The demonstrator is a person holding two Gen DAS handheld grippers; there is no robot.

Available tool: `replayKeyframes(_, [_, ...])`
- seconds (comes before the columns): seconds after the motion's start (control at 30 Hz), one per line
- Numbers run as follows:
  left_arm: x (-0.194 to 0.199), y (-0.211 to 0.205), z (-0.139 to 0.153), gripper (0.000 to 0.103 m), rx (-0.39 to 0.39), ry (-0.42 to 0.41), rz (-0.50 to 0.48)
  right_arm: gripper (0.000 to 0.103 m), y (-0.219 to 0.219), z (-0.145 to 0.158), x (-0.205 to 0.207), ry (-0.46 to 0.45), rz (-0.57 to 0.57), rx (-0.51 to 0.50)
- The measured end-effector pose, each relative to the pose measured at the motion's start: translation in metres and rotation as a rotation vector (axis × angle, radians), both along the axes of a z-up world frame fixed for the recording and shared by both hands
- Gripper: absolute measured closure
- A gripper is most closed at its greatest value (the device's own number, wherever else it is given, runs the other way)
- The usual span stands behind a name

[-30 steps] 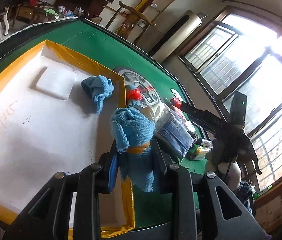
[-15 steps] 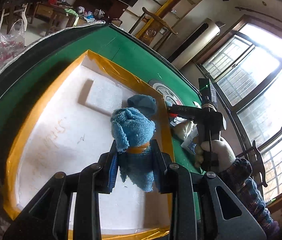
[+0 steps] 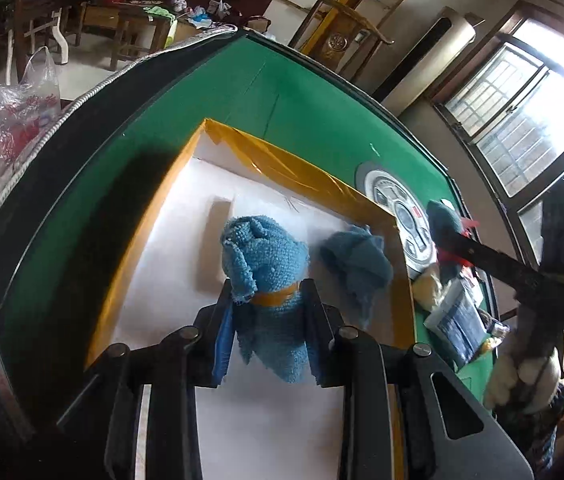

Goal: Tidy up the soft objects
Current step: 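Drop the banded towel into the box while the right tool drops a red-mesh towel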

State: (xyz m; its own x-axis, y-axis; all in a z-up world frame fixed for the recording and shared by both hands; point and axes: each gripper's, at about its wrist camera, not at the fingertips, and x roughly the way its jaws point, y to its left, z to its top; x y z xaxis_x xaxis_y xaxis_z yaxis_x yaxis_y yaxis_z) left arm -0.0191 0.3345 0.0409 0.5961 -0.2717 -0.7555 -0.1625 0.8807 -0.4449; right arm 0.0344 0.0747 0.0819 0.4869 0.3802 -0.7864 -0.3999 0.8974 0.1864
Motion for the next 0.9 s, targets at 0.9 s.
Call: replayKeyframes(0.9, [-0.059, 0.014, 0.045, 0.035, -0.205, -0.177, 0.069, 0.046, 0.063, -0.033, -0.041, 0.137, 0.151, 0.147])
